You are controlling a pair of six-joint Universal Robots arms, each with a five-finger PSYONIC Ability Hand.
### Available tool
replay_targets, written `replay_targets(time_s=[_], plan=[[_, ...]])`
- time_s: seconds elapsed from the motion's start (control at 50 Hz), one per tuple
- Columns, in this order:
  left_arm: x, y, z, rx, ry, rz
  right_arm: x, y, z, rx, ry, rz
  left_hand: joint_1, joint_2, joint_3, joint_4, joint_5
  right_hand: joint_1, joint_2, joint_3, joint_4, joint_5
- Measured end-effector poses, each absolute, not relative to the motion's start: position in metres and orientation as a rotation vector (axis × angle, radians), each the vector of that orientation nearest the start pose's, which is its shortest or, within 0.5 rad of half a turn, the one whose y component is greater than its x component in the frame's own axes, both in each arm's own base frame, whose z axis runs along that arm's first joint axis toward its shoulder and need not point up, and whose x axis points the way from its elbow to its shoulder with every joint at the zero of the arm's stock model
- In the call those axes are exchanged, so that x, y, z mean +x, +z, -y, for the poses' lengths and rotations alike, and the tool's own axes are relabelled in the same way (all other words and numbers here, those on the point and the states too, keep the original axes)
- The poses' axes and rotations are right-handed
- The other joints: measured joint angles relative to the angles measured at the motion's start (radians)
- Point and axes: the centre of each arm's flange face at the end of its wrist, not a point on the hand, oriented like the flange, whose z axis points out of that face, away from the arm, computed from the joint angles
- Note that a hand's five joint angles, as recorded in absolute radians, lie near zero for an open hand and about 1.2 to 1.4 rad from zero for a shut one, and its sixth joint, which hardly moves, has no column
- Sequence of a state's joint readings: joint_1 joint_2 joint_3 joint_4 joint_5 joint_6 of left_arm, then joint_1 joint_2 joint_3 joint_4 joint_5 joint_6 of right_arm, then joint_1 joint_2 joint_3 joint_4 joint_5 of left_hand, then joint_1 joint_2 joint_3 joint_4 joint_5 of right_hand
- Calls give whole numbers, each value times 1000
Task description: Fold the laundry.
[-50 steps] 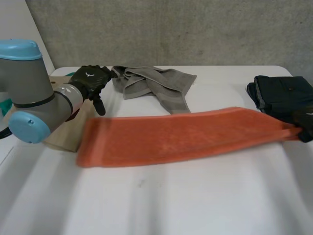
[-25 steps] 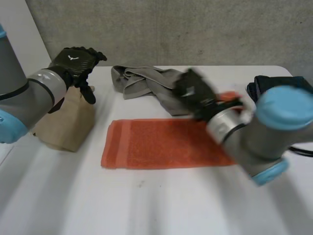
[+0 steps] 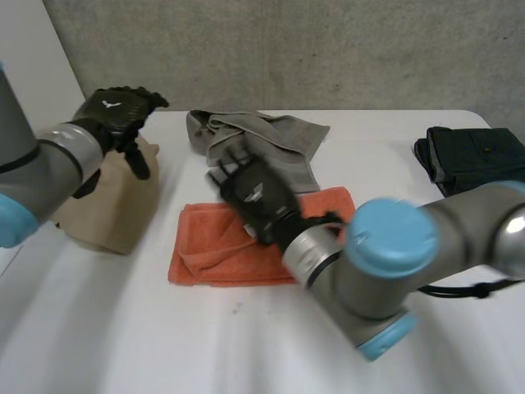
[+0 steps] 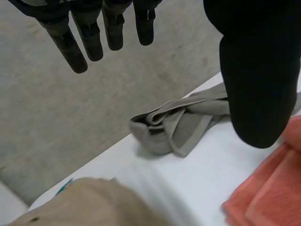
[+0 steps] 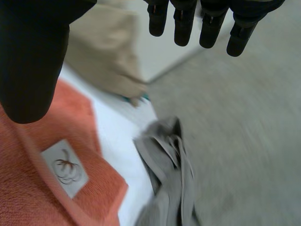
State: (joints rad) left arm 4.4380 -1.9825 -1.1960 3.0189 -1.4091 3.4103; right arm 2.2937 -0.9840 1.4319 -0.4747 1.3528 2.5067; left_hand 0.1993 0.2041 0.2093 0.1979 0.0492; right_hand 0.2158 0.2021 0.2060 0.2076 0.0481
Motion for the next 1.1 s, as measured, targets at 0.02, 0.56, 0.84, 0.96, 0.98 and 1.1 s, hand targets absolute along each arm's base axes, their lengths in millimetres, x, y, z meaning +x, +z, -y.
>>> replay_targets(time_s=[0.02,0.56,0.84,0.96,0.98,1.1], plan=[[-255,267,328,862,-2126,-2362,376,190,223,-1294,-2040,-1568,0,0,0,0,0,0,0,0,0,0],[-378,137,286,1310,-1799,-2314,277,134,248,-1005,-1625,-2263,0,0,0,0,0,52,76,70,64,57],[-295,151,363,795,-1618,-2182,286,118,248,-1148,-1751,-2204,0,0,0,0,0,157,149,171,164,162],[-291,164,355,829,-1615,-2219,284,115,252,-1171,-1791,-2221,0,0,0,0,0,249,253,255,251,244],[-292,167,350,846,-1622,-2228,283,115,252,-1174,-1801,-2227,0,0,0,0,0,295,305,301,297,287],[-300,179,334,888,-1657,-2245,277,115,256,-1181,-1836,-2252,0,0,0,0,0,775,828,813,809,778]])
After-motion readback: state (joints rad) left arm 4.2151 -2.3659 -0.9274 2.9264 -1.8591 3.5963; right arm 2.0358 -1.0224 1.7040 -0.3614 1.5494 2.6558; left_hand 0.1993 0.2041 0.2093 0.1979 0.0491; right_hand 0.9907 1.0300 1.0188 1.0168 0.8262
